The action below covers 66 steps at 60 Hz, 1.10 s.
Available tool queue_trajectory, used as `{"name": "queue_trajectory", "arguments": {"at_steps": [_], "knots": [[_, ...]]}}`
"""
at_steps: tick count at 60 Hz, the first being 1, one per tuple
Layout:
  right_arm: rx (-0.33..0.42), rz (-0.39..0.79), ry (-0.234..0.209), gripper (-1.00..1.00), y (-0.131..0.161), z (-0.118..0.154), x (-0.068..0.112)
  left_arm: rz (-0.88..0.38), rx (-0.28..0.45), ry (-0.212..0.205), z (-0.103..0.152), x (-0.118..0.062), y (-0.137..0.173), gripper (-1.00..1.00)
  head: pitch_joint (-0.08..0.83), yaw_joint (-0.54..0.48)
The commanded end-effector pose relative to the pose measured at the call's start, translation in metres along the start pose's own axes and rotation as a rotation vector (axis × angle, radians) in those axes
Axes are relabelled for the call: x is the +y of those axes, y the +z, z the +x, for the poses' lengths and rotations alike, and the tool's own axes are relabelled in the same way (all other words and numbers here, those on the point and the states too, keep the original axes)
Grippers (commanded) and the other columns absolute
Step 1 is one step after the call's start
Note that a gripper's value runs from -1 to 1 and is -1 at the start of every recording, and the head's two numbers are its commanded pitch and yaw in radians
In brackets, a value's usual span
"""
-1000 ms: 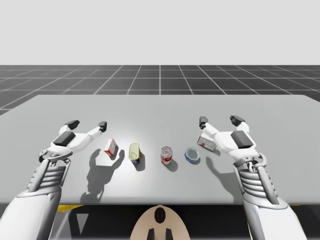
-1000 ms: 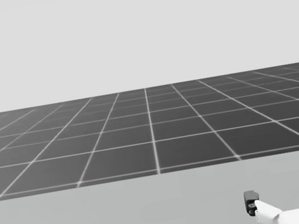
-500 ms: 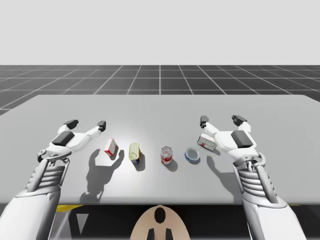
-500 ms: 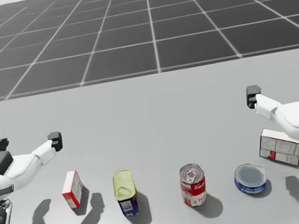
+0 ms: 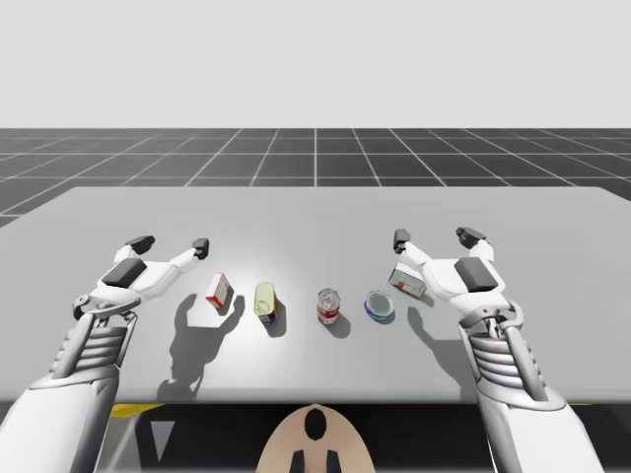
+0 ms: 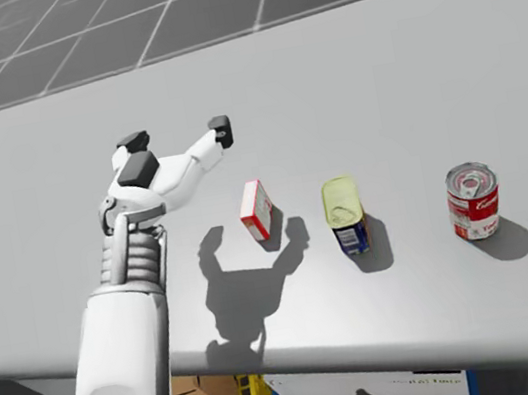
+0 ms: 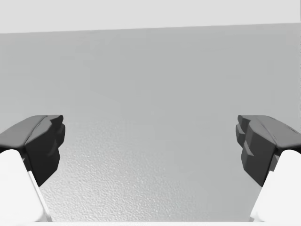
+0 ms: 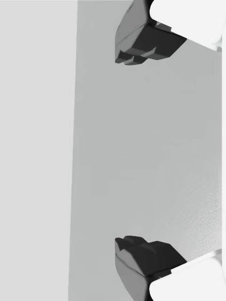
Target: Lift the gelatin box off the table.
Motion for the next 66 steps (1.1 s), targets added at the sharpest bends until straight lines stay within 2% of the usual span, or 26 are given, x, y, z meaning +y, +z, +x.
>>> {"name": "queue_trajectory", "arguments": {"at_steps": [1, 11, 14, 29, 36, 45, 51, 54, 57, 66], "knots": [[0.004, 0.005, -0.004, -1.00, 0.000, -0.001, 0.001, -0.006, -0.006, -0.001, 0.001, -0.002, 0.001, -1.00, 0.665, 0.39], [0.004, 0.005, -0.006, -1.00, 0.000, -0.001, 0.001, -0.022, -0.009, -0.008, 0.004, -0.010, 0.008, -1.00, 0.663, 0.40], [0.003, 0.003, -0.007, -1.00, 0.000, -0.001, 0.001, -0.037, 0.003, 0.003, 0.004, -0.014, 0.013, -1.00, 0.659, 0.39], [0.006, -0.002, -0.005, -1.00, 0.000, -0.002, 0.000, -0.035, 0.132, -0.019, 0.011, -0.020, 0.054, -1.00, 0.659, 0.40], [0.007, -0.003, -0.004, -1.00, 0.000, -0.002, 0.000, -0.045, 0.189, -0.036, -0.007, -0.025, 0.067, -1.00, 0.658, 0.40], [0.006, -0.004, 0.004, -1.00, 0.000, -0.002, 0.000, -0.061, 0.270, -0.024, -0.036, -0.029, 0.069, -1.00, 0.660, 0.40], [0.007, -0.005, 0.004, -1.00, -0.001, -0.002, -0.001, -0.064, 0.311, -0.017, -0.051, -0.032, 0.063, -1.00, 0.660, 0.41], [0.008, -0.006, 0.003, -1.00, -0.001, -0.002, -0.001, -0.052, 0.311, -0.027, -0.057, -0.033, 0.059, -1.00, 0.661, 0.41], [0.008, -0.007, 0.003, -1.00, -0.001, -0.002, -0.001, -0.055, 0.328, -0.013, -0.062, -0.034, 0.054, -1.00, 0.662, 0.40], [0.010, -0.007, 0.003, -1.00, -0.001, -0.002, -0.001, -0.043, 0.374, -0.012, -0.072, -0.035, 0.039, -1.00, 0.666, 0.40]]}}
